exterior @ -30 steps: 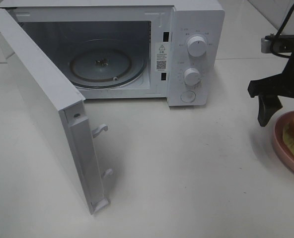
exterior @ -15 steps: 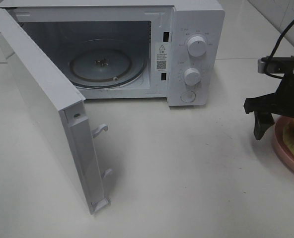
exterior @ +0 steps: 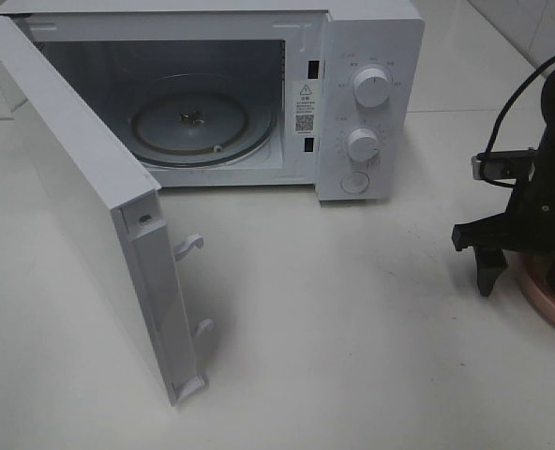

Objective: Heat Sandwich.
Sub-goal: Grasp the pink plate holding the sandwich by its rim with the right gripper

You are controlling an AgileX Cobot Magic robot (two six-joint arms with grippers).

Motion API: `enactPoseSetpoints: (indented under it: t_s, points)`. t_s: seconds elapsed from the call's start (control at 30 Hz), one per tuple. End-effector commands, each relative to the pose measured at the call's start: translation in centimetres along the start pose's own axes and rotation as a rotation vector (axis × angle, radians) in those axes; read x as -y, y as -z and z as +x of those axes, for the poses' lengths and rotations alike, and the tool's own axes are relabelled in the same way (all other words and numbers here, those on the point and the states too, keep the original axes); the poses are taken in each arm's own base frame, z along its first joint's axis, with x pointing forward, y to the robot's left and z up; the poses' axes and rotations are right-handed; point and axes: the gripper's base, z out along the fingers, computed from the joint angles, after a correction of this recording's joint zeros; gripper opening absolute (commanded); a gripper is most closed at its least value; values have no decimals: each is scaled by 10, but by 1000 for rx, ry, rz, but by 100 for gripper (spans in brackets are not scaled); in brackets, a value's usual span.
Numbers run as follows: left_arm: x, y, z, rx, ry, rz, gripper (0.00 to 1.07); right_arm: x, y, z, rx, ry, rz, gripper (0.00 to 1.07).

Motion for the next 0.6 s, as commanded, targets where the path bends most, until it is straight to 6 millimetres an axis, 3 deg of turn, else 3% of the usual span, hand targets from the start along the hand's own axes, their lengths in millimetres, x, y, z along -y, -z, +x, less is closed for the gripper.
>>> enactPoseSetpoints:
  t_s: [0.03,0.6]
  points:
    - [0,2,1,31,2,1,79,1,-6,0,0,0,9,72]
    - [0,2,1,31,2,1,79,6,-19,-1,-27,-21,90,46]
